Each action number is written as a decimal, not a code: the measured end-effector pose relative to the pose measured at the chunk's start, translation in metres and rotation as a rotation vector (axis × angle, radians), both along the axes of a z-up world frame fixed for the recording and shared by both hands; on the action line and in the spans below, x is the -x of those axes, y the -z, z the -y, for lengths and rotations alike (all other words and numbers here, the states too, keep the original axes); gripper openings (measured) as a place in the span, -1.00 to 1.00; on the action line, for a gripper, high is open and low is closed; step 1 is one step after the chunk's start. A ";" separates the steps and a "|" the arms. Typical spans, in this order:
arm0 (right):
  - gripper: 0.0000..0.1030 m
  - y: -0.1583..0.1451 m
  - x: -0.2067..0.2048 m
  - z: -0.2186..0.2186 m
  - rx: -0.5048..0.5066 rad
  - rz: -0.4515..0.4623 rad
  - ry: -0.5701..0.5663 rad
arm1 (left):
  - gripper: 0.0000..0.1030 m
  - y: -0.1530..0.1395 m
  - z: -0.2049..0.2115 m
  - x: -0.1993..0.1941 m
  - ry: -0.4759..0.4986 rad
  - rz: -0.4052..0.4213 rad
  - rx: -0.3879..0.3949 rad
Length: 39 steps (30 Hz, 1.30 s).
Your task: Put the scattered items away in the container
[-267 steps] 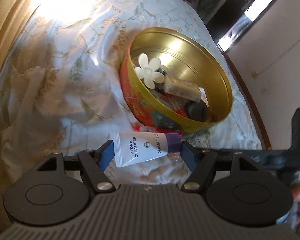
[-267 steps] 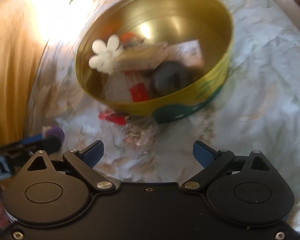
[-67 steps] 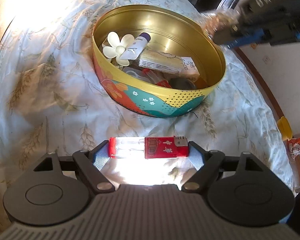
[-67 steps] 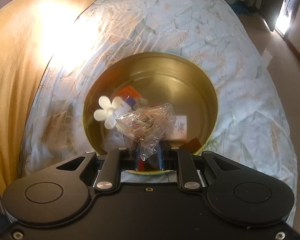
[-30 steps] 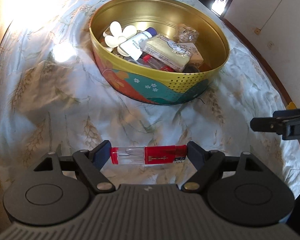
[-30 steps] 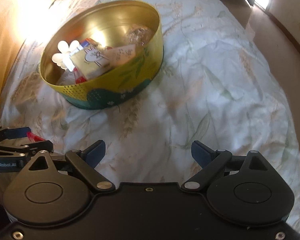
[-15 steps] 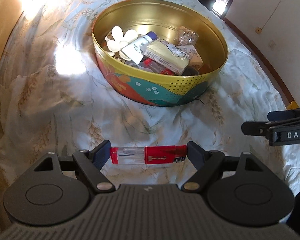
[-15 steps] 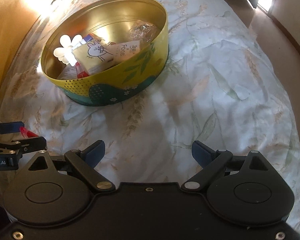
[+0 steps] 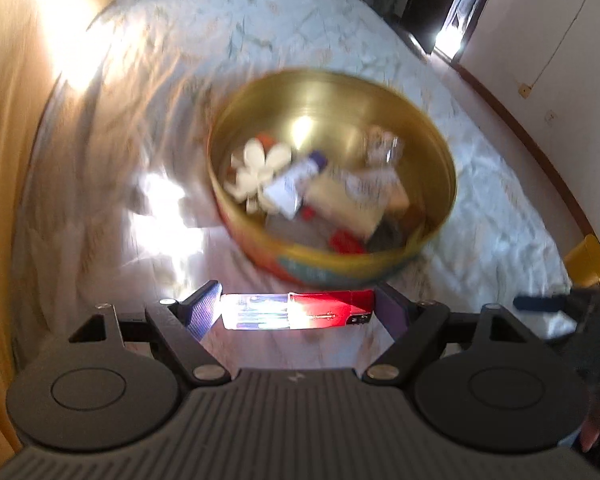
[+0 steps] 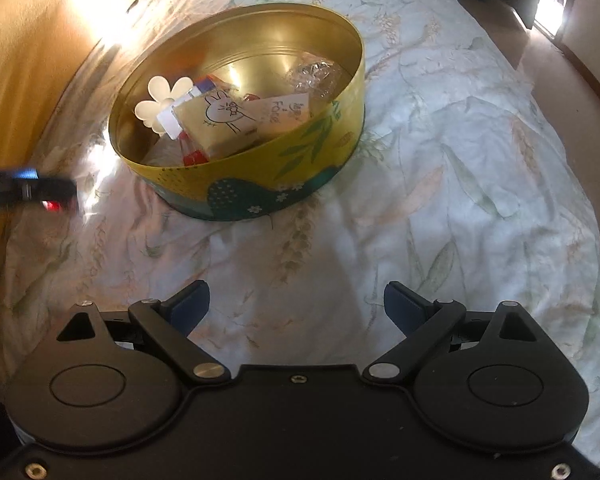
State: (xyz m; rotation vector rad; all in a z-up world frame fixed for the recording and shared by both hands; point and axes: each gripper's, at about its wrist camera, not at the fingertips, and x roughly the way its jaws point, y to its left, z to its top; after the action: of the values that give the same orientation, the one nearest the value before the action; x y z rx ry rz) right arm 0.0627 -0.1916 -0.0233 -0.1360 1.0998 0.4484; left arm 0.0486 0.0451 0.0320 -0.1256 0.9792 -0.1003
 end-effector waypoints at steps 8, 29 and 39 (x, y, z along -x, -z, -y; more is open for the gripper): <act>0.85 -0.001 0.001 0.001 0.002 0.006 0.007 | 0.61 -0.040 0.014 -0.052 0.000 0.075 -0.033; 0.86 0.006 -0.020 0.014 -0.047 -0.027 0.086 | 1.00 -0.018 0.009 -0.116 -0.154 0.051 0.157; 0.86 0.008 -0.018 0.009 -0.020 -0.007 0.068 | 1.00 0.007 -0.016 -0.053 -0.131 0.036 0.074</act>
State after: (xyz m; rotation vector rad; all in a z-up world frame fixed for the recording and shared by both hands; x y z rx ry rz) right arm 0.0812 -0.2010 -0.0310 -0.0792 1.1036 0.3986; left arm 0.1018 0.0609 0.0246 -0.2549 0.9292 -0.0184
